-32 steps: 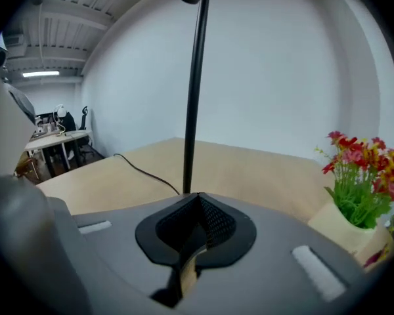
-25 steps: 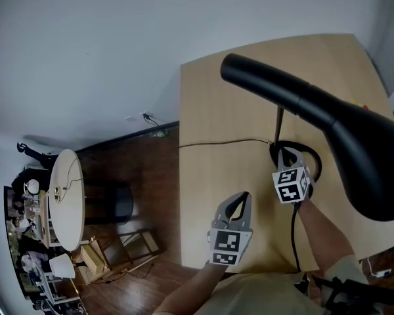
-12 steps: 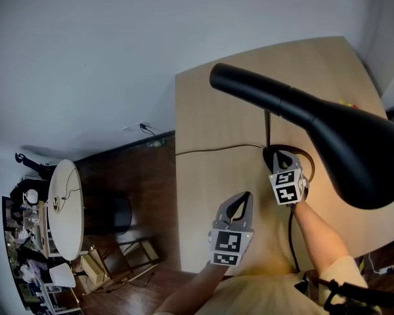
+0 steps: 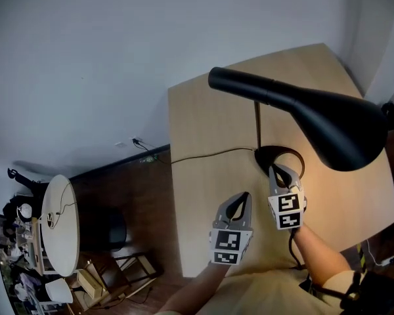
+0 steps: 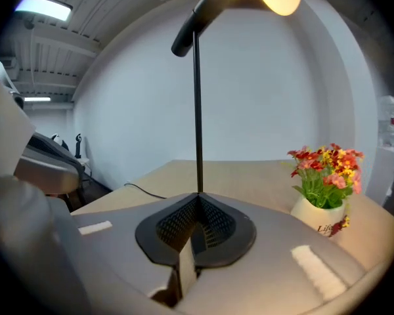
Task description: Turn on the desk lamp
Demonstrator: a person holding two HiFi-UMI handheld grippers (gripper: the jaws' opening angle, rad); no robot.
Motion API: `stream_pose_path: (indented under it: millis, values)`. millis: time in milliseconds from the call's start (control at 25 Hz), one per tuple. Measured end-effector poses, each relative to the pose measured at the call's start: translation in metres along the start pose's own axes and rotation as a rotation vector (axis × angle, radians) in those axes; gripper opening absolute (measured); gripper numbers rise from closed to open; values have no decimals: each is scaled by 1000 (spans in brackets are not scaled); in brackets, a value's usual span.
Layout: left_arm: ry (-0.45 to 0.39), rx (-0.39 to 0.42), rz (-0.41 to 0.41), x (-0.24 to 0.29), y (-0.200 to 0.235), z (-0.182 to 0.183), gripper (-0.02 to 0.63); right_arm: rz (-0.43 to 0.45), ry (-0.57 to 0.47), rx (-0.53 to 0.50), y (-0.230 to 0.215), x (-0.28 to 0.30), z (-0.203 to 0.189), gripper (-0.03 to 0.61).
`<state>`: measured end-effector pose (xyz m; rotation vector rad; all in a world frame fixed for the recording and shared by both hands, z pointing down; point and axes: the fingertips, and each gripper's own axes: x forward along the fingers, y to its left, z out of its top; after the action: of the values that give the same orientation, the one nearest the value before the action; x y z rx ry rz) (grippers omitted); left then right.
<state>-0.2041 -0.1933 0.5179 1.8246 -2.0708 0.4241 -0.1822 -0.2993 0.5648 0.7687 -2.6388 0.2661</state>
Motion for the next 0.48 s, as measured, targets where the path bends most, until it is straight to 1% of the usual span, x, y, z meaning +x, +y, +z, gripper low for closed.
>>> stream_pose_path:
  millis: [320, 480]
  values:
    - [-80, 0, -64, -30, -15, 12, 0, -17, -87, -2, 29, -76, 22, 0]
    - [-103, 7, -115, -56, -29, 6, 0, -4, -94, -12, 59, -112, 16, 0]
